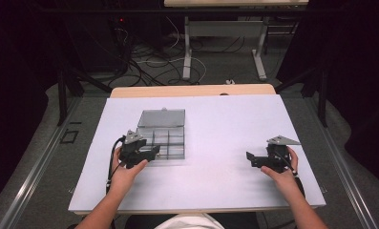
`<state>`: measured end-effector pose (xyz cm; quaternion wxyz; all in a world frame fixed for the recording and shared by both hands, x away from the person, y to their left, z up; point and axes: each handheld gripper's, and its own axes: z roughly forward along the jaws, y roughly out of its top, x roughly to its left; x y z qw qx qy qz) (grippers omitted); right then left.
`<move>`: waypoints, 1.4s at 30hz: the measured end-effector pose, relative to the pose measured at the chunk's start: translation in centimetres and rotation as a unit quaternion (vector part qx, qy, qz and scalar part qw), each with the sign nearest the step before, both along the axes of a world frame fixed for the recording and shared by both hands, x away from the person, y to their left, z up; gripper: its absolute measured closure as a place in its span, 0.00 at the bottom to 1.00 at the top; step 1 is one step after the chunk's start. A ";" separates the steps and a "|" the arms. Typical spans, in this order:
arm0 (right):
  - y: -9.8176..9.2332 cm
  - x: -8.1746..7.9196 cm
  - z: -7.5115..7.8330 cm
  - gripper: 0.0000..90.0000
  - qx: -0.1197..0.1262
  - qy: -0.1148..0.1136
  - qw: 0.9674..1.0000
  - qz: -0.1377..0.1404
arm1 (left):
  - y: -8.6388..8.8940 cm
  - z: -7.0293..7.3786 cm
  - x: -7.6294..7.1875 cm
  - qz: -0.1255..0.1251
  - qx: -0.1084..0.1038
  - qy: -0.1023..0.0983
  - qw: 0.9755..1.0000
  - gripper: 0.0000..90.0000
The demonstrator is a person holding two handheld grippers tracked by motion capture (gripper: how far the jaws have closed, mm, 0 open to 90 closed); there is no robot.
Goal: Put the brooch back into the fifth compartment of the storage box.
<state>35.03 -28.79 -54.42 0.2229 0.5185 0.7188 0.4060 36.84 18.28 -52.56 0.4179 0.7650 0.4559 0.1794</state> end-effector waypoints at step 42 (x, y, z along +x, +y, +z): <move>-0.1 0.0 0.0 0.01 0.000 0.000 1.000 0.001 | 6.8 0.6 1.1 0.075 -0.026 0.013 0.997 0.00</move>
